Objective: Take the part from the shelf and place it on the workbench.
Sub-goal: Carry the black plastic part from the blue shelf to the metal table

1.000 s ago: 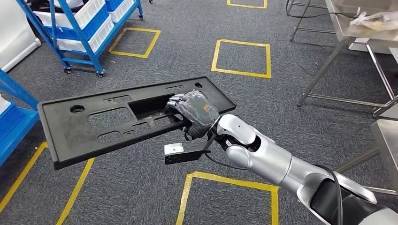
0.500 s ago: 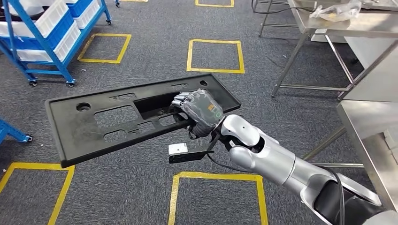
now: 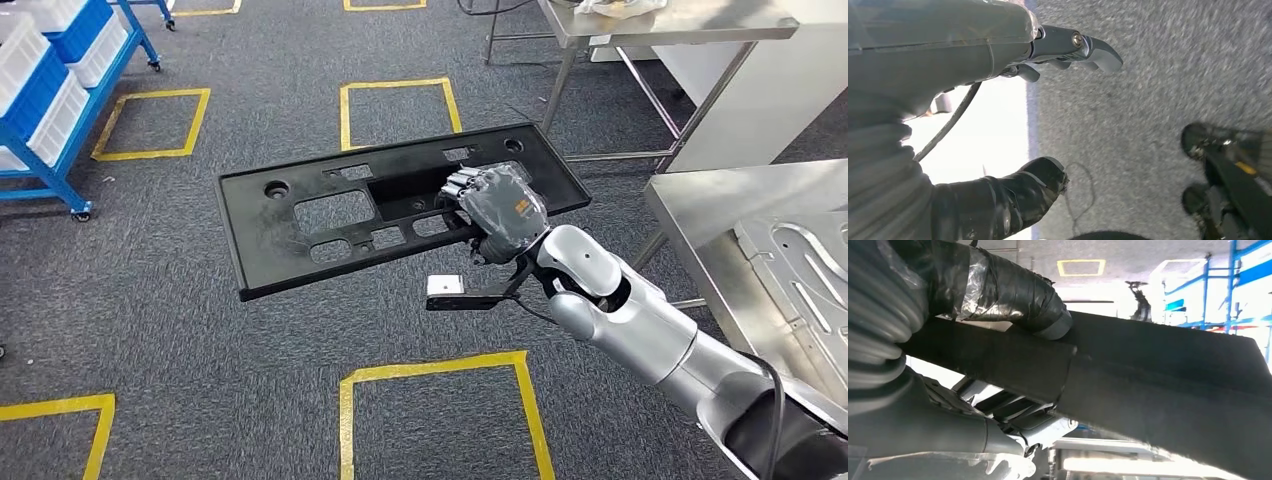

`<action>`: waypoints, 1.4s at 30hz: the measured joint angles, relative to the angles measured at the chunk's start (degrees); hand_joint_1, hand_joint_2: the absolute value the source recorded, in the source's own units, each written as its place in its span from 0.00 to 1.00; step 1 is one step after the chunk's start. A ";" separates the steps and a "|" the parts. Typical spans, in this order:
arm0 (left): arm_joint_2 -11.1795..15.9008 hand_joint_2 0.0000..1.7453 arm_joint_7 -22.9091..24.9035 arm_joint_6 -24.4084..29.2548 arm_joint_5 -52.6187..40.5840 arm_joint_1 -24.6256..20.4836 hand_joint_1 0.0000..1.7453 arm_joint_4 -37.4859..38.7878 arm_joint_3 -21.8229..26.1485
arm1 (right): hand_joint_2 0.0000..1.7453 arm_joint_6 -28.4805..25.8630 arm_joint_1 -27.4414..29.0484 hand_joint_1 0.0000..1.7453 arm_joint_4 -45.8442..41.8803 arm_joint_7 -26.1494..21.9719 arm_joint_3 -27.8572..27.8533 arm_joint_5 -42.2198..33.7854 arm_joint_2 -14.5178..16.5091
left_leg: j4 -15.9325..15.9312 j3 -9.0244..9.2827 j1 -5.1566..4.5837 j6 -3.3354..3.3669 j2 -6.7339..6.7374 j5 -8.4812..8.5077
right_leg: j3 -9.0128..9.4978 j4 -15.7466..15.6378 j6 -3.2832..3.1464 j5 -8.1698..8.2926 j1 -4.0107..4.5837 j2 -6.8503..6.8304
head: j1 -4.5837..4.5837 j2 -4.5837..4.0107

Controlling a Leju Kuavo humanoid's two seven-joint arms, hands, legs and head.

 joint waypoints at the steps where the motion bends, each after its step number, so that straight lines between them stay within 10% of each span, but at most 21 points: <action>1: -0.02 1.00 0.17 -0.13 0.11 -0.03 0.00 0.00 0.00 | 1.00 0.02 -0.15 1.00 -0.10 0.08 -0.26 0.15 -0.19 | 2.33 -1.01 0.10 -0.11 -1.19 -1.52 | 0.11 -0.23 -0.41 0.17 -0.12 0.41 | 0.00 -0.01; 5: -0.24 1.00 0.84 -0.53 0.72 0.14 0.00 0.00 0.02 | 1.00 0.04 -0.34 1.00 -0.22 0.49 -0.72 0.60 -0.82 | 15.38 -7.30 0.21 0.00 -4.13 -6.66 | -0.01 -0.21 -1.06 0.27 0.28 2.65 | 0.00 0.01; 9: -0.28 1.00 1.30 -0.54 1.01 0.20 0.00 -0.06 0.02 | 1.00 -0.01 -0.22 1.00 -0.56 0.73 -1.90 0.64 -2.09 | 4.47 -2.99 0.22 0.87 -6.63 0.33 | -0.22 0.44 -0.88 0.12 0.49 5.15 | 0.01 0.01; 12: -0.28 1.00 1.45 -0.56 1.01 0.21 0.00 -0.16 0.02 | 1.00 -0.05 -0.06 1.00 -0.84 0.99 -2.94 0.67 -2.80 | -0.30 -1.00 0.09 1.25 -8.36 1.53 | -1.00 0.71 0.02 0.35 0.22 6.83 | 0.01 0.01; 15: -0.48 1.00 1.52 -0.57 1.01 0.00 0.00 -0.32 0.03 | 1.00 -0.22 0.68 1.00 -1.31 1.27 -3.56 1.50 -3.83 | -1.49 -0.53 0.07 2.19 -6.64 2.27 | -1.65 1.23 0.93 0.00 -0.05 6.14 | 0.02 0.01; 19: -0.65 1.00 1.64 -1.00 1.02 0.23 0.00 -0.55 0.02 | 1.00 -1.63 1.33 1.00 -1.61 3.02 -4.70 5.13 -4.61 | -2.28 -0.17 0.06 2.85 -4.15 2.57 | -7.09 12.67 1.78 -5.80 -0.34 2.08 | 0.04 0.01; 21: -0.71 1.00 1.69 -1.36 0.73 0.28 0.00 -0.57 0.02 | 1.00 -2.15 1.89 1.00 -1.63 3.90 -4.99 7.13 -4.93 | -2.23 -0.10 0.07 2.77 -2.87 2.33 | -8.28 14.93 2.25 -5.60 -0.79 1.63 | 0.04 0.00; 25: -1.08 1.00 1.70 -1.55 0.13 0.18 0.00 -0.57 0.02 | 1.00 -3.20 2.19 1.00 -1.59 5.32 -6.05 10.09 -5.73 | -1.54 0.22 -0.04 1.66 -0.85 1.30 | -1.93 2.44 2.44 0.24 -0.81 -1.30 | 0.03 0.01; 29: -1.18 1.00 1.68 -1.39 -0.09 -0.11 0.00 -0.57 0.01 | 1.00 -3.85 2.73 1.00 -1.34 5.93 -7.77 11.10 -6.61 | -1.25 0.76 -0.11 0.31 0.46 0.40 | -1.16 0.66 1.09 0.17 -0.26 -0.45 | 0.02 0.01; 34: -1.24 1.00 1.44 -1.25 -0.68 -0.17 0.00 -0.57 0.01 | 1.00 -4.18 3.40 1.00 -1.19 6.24 -9.73 11.73 -7.05 | 11.64 -5.35 0.23 -0.11 -3.85 -6.30 | -0.90 0.39 -0.54 0.21 -0.25 1.90 | -0.01 0.01; 36: -1.24 1.00 1.34 -1.21 -0.84 -0.09 0.00 -0.57 0.02 | 1.00 -4.19 4.06 1.00 -1.11 6.23 -10.15 11.78 -7.10 | 15.28 -7.70 0.12 0.16 -4.11 -6.33 | -0.84 0.51 -0.74 0.12 0.09 3.14 | 0.00 0.01; 40: -1.20 1.00 1.08 -1.14 -1.06 0.06 0.00 -0.58 0.02 | 1.00 -4.23 5.04 1.00 -1.08 6.20 -11.39 11.78 -7.54 | 3.36 -3.43 -0.25 1.70 -7.17 1.32 | -0.83 0.84 -0.72 -0.08 0.27 5.75 | 0.01 0.01; 42: -1.15 1.00 1.02 -1.14 -1.09 0.11 0.00 -0.59 0.01 | 1.00 -4.28 5.47 1.00 -1.05 6.24 -11.94 11.78 -7.72 | 0.15 -1.99 -0.41 2.09 -8.54 2.06 | -1.12 0.80 -0.23 0.05 0.00 6.89 | 0.01 0.01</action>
